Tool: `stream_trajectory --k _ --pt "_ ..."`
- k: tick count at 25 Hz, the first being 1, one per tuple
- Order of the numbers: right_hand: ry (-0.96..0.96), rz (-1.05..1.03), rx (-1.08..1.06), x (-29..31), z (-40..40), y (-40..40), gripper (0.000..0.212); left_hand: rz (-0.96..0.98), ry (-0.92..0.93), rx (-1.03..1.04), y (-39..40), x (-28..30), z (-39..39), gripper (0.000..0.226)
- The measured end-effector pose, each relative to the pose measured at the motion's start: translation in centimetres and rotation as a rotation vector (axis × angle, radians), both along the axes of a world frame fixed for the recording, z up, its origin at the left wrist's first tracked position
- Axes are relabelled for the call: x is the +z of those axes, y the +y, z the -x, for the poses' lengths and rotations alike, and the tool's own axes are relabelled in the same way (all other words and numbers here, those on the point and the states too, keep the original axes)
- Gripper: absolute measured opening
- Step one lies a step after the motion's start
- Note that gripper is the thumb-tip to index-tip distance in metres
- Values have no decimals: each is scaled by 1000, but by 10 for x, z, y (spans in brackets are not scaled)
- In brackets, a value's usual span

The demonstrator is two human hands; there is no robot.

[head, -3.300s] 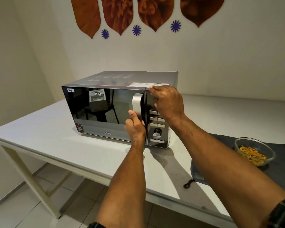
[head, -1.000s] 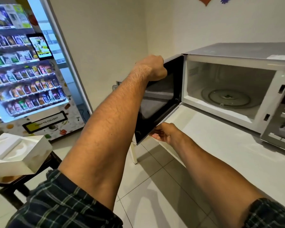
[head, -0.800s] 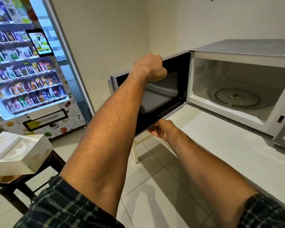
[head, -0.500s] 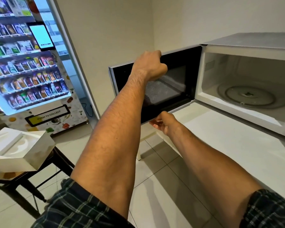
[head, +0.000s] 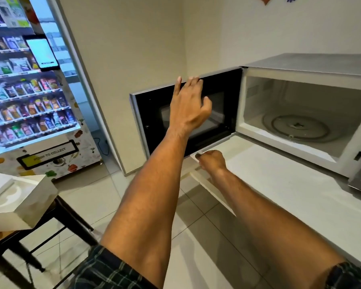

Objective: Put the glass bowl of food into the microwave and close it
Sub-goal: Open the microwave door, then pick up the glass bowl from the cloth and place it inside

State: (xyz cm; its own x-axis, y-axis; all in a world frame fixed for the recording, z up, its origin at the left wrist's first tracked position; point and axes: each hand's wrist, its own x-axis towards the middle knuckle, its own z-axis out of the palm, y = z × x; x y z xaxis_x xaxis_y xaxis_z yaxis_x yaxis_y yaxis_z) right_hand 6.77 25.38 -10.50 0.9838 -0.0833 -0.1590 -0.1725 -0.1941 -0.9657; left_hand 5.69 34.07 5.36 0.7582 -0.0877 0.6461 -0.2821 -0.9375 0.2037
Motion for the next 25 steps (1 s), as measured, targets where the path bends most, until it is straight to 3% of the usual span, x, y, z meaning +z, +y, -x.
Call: stream_trajectory --k 3,8,16,25 --pt "-298 401 -100 9 21 -45 45 218 -67 -74 -31 -35 6 53" --pt "-639 825 -286 18 47 -137 61 649 -66 -57 -100 -73 20 38" --pt "-677 1063 -448 23 104 -265 62 811 95 -187 -232 -112 56 43" --pt "-724 1258 -661 9 211 -410 29 868 289 -491 -385 -140 133 51"
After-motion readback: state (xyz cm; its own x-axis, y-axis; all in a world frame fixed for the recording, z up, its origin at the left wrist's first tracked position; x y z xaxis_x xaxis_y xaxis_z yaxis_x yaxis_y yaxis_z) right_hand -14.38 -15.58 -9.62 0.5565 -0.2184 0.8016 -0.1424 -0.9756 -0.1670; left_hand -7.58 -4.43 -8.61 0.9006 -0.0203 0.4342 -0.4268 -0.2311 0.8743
